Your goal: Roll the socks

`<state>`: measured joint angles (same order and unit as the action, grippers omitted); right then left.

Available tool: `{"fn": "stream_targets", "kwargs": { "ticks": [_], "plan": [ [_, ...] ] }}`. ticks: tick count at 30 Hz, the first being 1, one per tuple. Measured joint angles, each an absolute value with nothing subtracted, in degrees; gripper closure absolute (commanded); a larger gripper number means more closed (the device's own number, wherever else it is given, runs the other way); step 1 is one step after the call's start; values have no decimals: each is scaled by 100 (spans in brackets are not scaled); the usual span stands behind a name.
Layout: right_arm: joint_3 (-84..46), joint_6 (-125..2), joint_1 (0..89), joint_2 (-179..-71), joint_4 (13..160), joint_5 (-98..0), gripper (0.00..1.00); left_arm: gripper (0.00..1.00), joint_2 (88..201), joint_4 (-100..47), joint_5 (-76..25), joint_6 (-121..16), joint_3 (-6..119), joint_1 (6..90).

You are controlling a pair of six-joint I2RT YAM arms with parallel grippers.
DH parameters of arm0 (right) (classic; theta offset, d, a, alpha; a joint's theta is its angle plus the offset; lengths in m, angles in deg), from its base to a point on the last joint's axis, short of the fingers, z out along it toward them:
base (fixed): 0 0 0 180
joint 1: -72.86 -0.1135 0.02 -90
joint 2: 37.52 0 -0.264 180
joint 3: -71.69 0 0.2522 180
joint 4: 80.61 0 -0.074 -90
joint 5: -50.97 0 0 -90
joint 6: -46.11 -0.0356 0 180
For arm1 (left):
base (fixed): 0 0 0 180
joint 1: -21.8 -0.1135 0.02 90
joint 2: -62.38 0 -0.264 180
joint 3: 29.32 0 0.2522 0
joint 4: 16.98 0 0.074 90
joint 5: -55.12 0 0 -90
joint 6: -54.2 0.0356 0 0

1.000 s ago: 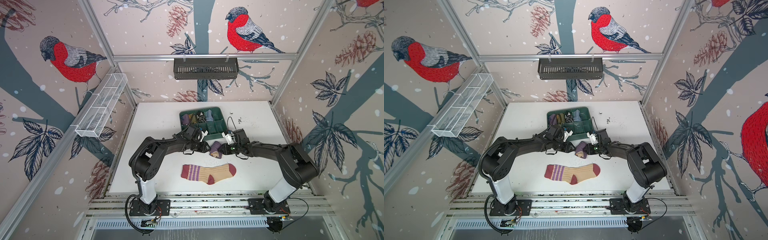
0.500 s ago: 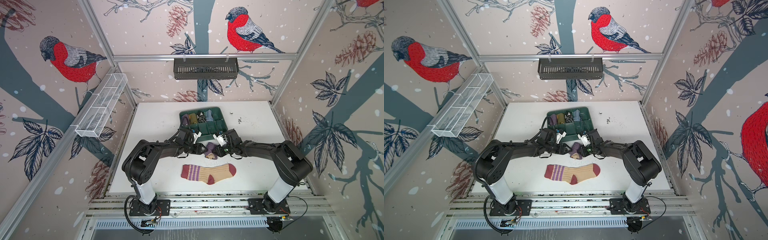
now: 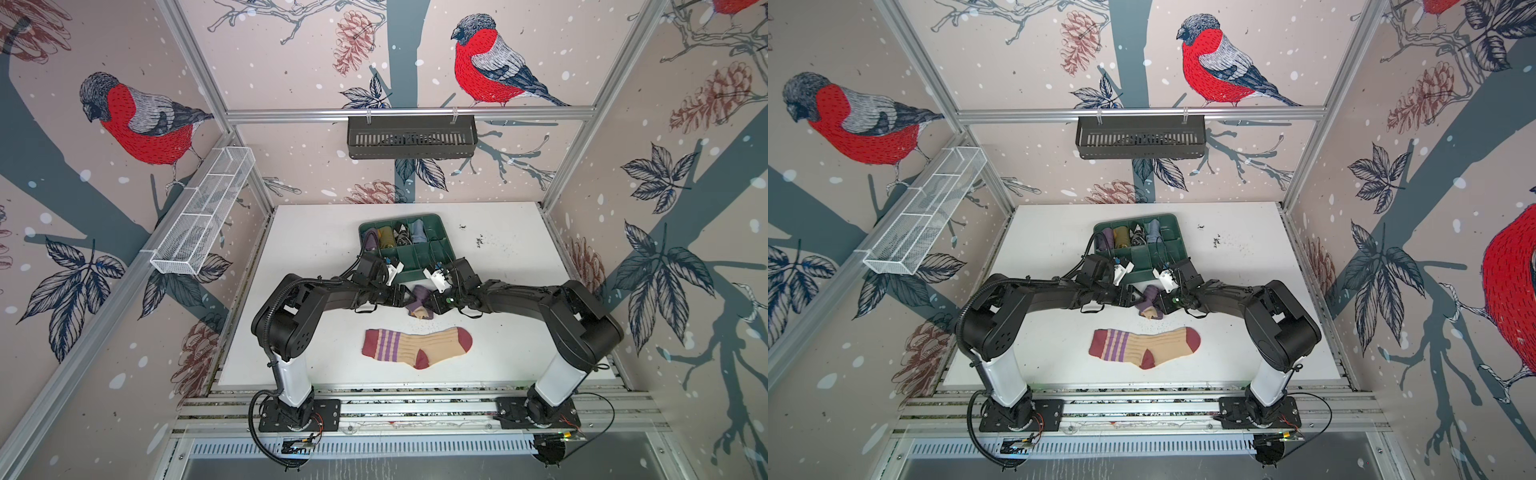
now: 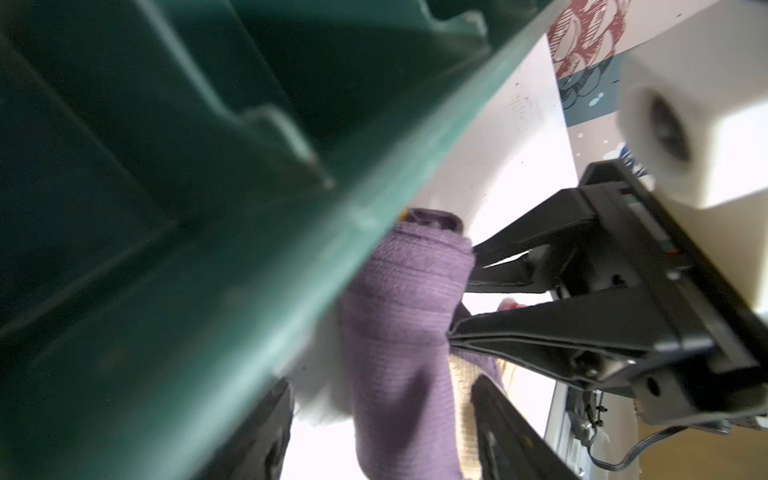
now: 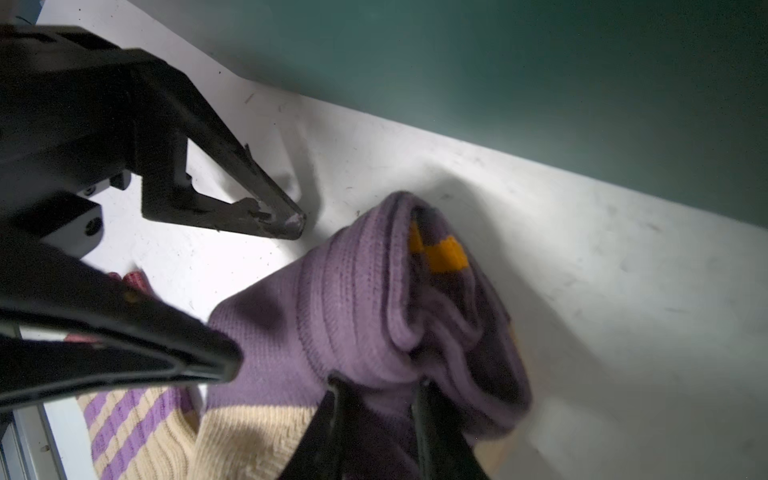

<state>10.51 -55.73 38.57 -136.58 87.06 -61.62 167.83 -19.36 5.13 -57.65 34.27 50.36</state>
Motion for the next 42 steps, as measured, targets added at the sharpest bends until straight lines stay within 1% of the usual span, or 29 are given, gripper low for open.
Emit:
{"fn": "stream_targets", "kwargs": {
  "ticks": [10,15,17,19,27,33,38,40,42],
  "plan": [
    [1035,-5575,3836,-13673,8726,-6162,69,34,17124,-1713,554,-5634,3698,5283],
    [1053,-5575,3838,-13660,8722,-6131,69,38,17224,-1624,578,-5632,3741,5300],
    [1059,-5575,3842,-13658,8724,-6129,69,43,17248,-1589,572,-5627,3737,5315],
    [1070,-5575,3847,-13660,8735,-6133,69,45,17262,-1499,530,-5588,3695,5326],
    [1142,-5592,3901,-13695,8888,-6275,70,42,17115,-1272,587,-5577,3370,5368],
    [1177,-5610,3916,-13708,8980,-6328,70,43,17087,-1143,694,-5590,3252,5379],
    [1182,-5614,3921,-13706,9004,-6345,70,56,17165,-1016,710,-5527,3263,5387],
    [1186,-5616,3921,-13700,9015,-6345,70,63,17213,-1003,718,-5483,3300,5401],
    [1186,-5629,3921,-13691,9017,-6336,70,66,17283,-1001,725,-5461,3348,5405]
  ]
}}
